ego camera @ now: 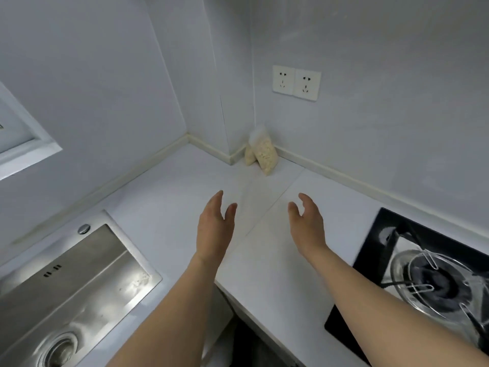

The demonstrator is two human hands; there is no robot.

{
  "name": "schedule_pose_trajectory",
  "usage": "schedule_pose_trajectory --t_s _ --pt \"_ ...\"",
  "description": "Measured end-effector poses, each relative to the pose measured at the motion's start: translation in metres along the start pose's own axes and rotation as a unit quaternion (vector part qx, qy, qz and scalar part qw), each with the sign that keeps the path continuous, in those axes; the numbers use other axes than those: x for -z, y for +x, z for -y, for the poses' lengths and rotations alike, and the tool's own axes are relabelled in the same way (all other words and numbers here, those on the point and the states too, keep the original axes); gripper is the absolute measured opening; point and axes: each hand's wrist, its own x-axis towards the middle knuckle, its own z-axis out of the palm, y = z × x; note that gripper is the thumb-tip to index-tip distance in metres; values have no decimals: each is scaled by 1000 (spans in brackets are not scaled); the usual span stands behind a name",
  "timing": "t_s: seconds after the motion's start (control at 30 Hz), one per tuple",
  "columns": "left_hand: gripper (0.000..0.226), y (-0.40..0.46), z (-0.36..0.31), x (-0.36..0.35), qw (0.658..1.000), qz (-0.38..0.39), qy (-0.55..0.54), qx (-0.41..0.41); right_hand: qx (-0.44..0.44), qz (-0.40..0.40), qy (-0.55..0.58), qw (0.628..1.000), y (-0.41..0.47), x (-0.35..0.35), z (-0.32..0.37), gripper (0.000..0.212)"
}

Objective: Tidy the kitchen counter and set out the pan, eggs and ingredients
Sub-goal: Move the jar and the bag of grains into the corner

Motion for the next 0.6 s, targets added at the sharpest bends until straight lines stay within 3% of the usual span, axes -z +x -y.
schedule_pose_trajectory --t_s 0.23,0.47,0.6 --pt "53 130 1 -4 999 34 2 -22 -25 -29 -3 999 90 -31 38 48" --pt "51 233 3 -36 996 80 -2 -38 -50 -7 -7 999 186 -69 74 48" --pt "46 280 10 -51 993 111 -43 -11 -43 -3 -87 995 235 -85 94 45"
